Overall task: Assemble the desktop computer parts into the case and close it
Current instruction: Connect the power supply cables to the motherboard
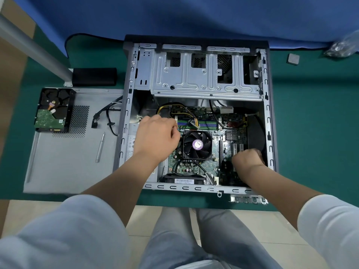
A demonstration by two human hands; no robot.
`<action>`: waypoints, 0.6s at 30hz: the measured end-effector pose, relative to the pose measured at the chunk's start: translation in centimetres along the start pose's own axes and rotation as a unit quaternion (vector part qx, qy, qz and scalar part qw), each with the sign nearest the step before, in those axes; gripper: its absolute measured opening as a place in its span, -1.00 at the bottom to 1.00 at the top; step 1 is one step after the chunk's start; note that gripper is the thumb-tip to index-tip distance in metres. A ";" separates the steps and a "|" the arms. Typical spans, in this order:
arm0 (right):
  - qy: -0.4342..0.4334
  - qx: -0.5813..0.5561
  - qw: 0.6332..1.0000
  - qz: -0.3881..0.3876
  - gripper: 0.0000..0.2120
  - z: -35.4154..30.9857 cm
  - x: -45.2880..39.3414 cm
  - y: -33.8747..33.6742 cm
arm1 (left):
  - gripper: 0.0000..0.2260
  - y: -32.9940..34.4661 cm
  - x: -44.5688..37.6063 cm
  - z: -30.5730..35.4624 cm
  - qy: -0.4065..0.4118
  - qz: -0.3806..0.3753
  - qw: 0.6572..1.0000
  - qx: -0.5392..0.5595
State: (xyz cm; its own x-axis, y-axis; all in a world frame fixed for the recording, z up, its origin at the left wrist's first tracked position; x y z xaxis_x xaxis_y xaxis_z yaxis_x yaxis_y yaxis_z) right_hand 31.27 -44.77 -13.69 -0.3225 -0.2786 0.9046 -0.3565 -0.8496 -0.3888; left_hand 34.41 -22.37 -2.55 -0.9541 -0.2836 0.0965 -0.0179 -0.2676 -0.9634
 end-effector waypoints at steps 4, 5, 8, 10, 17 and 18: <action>-0.007 -0.004 1.000 -0.007 -0.77 0.0 0.2 -0.1 | -0.81 -0.1 0.0 0.1 0.002 0.002 1.000 0.004; -0.009 -0.002 1.000 -0.010 -0.78 -0.1 0.4 -0.2 | -0.81 -0.1 0.0 0.1 0.002 0.003 1.000 0.005; -0.005 0.004 1.000 0.017 -0.83 -0.1 1.2 -1.3 | -0.81 -0.2 0.0 0.1 0.001 0.005 1.000 0.007; 0.018 -0.024 0.996 0.089 -0.81 0.7 2.6 -3.4 | -0.81 -0.2 0.0 0.1 0.002 0.006 1.000 0.006; -0.006 -0.473 0.695 0.541 -0.91 5.3 10.2 -8.6 | -0.82 -0.3 0.1 0.4 0.005 -0.001 1.000 0.001; -0.007 -0.500 0.645 0.578 -0.96 5.9 11.1 -8.5 | -0.82 -0.4 0.1 0.5 0.011 0.000 1.000 0.000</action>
State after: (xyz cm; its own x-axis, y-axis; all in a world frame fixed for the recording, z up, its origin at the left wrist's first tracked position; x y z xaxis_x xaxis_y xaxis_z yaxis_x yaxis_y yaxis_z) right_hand 35.90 -43.31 0.67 -0.8741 -0.4772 -0.0910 -0.2748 0.6401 -0.7175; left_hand 34.46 -22.76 -1.98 -0.9602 -0.2641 0.0909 -0.0173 -0.2684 -0.9631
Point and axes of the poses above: each hand's wrist, its own x-axis away from the middle knuckle, its own y-axis out of the palm, z = x × y, the point moved 10 cm from there along -x, towards the middle knuckle, and after that the axes turned 15 degrees about -y, right-handed, at the moved point
